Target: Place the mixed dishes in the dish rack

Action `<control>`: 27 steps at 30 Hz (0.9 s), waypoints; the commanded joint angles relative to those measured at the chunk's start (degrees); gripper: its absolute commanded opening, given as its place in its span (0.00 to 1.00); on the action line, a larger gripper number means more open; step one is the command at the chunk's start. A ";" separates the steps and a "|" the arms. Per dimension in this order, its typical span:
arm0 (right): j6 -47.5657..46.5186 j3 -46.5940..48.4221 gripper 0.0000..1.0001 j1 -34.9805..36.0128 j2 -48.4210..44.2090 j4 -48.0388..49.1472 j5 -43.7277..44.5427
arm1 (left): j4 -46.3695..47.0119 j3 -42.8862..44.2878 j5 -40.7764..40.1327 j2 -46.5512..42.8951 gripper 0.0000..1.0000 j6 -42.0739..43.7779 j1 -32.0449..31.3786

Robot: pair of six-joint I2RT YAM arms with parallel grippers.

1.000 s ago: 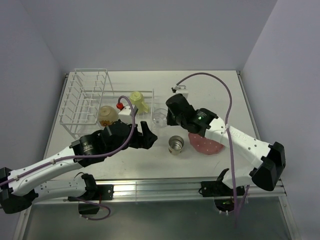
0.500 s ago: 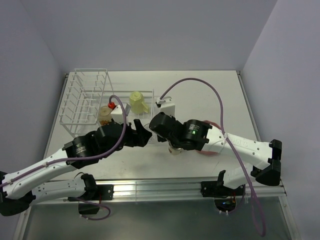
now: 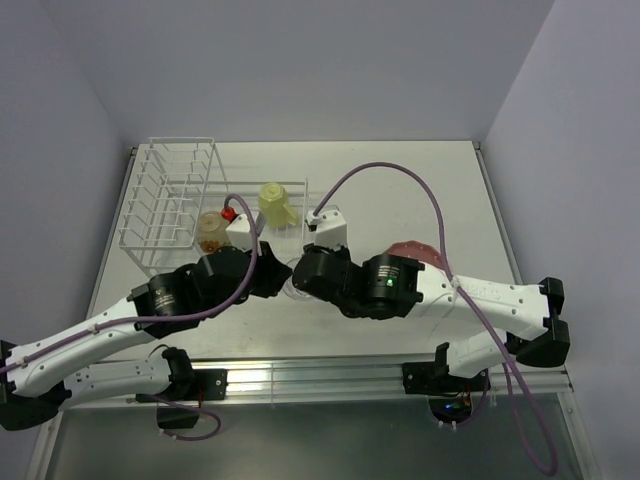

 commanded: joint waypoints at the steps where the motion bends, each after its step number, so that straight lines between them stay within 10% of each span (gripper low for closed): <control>1: 1.04 4.84 0.39 1.67 -5.24 4.29 2.25 | 1.64 -0.13 0.95 -1.38 0.00 -0.14 0.35; 3: 0.51 3.35 0.96 1.67 -7.78 5.35 1.90 | 2.87 -1.18 1.47 -4.28 0.00 0.22 0.35; 4: 0.51 2.73 1.00 1.50 -8.67 5.70 1.90 | 3.49 -1.53 1.74 -5.50 0.00 0.92 0.44; 15: -6.25 -16.43 1.00 -6.23 -31.95 28.55 -24.18 | 7.53 -1.10 6.92 -20.10 0.00 0.40 0.44; 27: -2.92 -18.10 1.00 -10.28 -31.09 46.38 -47.84 | 22.81 -6.63 11.40 -33.37 0.00 -5.05 0.44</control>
